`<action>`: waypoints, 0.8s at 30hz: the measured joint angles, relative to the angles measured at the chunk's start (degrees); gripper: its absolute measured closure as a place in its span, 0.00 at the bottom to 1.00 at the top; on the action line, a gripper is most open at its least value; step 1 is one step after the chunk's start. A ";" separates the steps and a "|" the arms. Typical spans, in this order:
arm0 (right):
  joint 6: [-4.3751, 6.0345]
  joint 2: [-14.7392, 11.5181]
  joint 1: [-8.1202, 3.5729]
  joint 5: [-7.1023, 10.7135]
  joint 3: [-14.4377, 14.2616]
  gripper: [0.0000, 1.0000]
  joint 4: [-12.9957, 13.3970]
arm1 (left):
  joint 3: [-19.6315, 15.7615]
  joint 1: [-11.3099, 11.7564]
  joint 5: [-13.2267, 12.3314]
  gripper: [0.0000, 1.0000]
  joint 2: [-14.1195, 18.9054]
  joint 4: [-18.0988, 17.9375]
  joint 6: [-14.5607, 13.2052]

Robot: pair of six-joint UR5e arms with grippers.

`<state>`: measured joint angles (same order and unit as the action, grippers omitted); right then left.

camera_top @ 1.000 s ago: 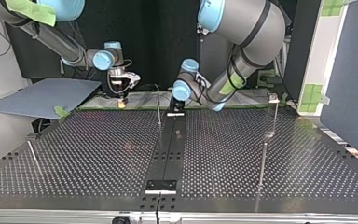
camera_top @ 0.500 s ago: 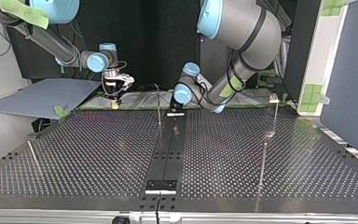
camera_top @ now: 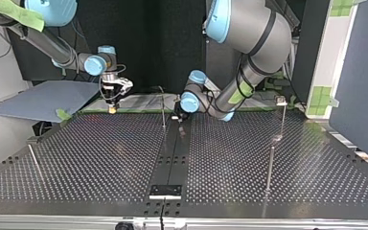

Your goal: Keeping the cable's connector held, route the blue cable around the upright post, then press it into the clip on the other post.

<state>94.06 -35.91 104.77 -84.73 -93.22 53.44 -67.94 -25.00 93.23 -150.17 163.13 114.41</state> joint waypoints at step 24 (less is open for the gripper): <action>0.00 0.04 -0.39 1.69 0.01 1.00 0.01 | 0.02 -1.46 0.97 0.00 0.32 3.54 -6.85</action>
<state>94.06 -35.87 104.38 -83.04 -93.21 53.45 -67.92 -26.47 94.20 -149.84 166.67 107.56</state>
